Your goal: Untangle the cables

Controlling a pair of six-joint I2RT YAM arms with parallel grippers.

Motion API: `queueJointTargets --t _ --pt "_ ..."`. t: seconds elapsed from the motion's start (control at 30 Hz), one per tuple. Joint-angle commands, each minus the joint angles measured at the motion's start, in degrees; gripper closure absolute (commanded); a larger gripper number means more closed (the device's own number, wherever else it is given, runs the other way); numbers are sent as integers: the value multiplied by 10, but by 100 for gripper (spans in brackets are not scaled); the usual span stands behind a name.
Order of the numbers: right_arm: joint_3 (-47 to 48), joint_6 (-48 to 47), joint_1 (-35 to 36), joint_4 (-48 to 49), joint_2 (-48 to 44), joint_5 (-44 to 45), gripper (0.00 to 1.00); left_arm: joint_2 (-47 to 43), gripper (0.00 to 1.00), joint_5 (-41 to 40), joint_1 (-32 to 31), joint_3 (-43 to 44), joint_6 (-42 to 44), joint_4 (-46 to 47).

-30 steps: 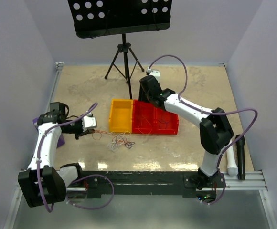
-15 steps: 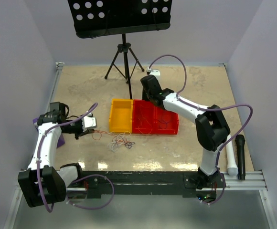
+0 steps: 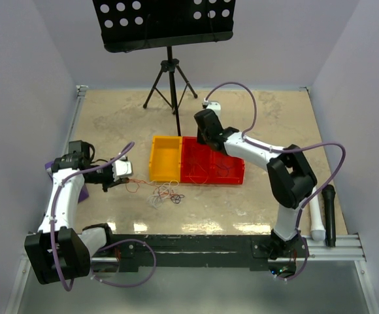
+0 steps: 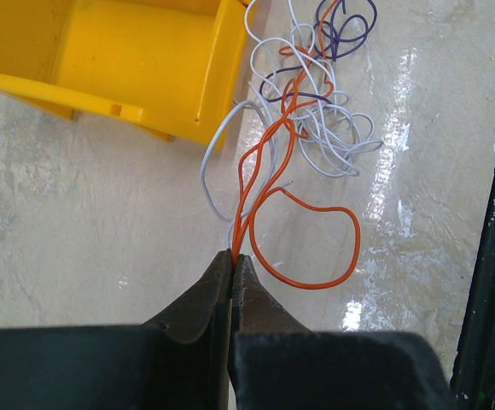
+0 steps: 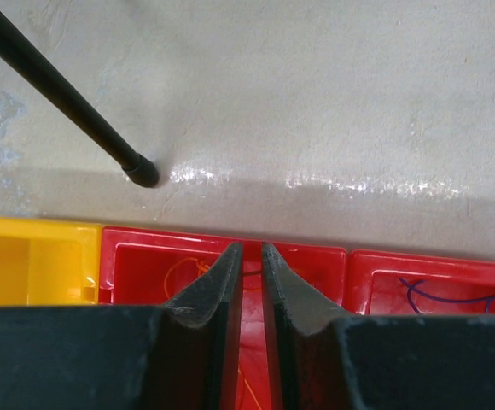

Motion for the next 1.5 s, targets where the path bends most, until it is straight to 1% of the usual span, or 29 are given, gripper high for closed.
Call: queueJointTargets --t 0.0,0.2,0.33,0.43,0.53,0.57,0.63,0.73,0.8,0.87,0.93,1.0,1.13,1.2,1.3,1.47 --pt "-26 13 6 12 -32 -17 82 -8 100 12 3 -4 5 9" --pt "-45 23 27 13 -45 -8 83 -8 100 20 4 -4 3 9" --pt "-43 25 42 3 -61 15 74 -8 100 31 4 5 3 0" --pt "-48 25 53 2 -91 27 71 -8 100 42 4 20 3 -15" --pt "-53 26 59 -7 -104 22 70 -3 100 64 4 39 3 -34" --pt "-54 28 63 -13 -106 33 68 -2 100 75 4 47 5 -43" --pt "-56 31 76 -20 -120 60 59 4 99 97 4 65 9 -64" --pt "-74 19 99 5 -174 65 50 13 99 120 4 91 30 -112" --pt "-95 -9 117 43 -218 36 46 14 98 131 4 109 20 -119" --pt "-122 -58 138 93 -261 -10 43 5 99 140 4 119 9 -119" --pt "-140 -87 154 135 -287 -47 39 -8 98 150 4 120 8 -118" --pt "-145 -102 161 154 -300 -108 39 -20 98 161 4 121 7 -119" --pt "-136 -121 174 170 -289 -207 39 -24 98 182 4 127 -5 -118" --pt "-136 -127 184 174 -274 -220 38 -23 98 187 3 133 -9 -120" --pt "-151 -130 194 203 -258 -280 39 -21 99 185 3 134 -8 -119" --pt "-148 -142 205 210 -212 -306 39 -15 99 180 3 131 -3 -119"
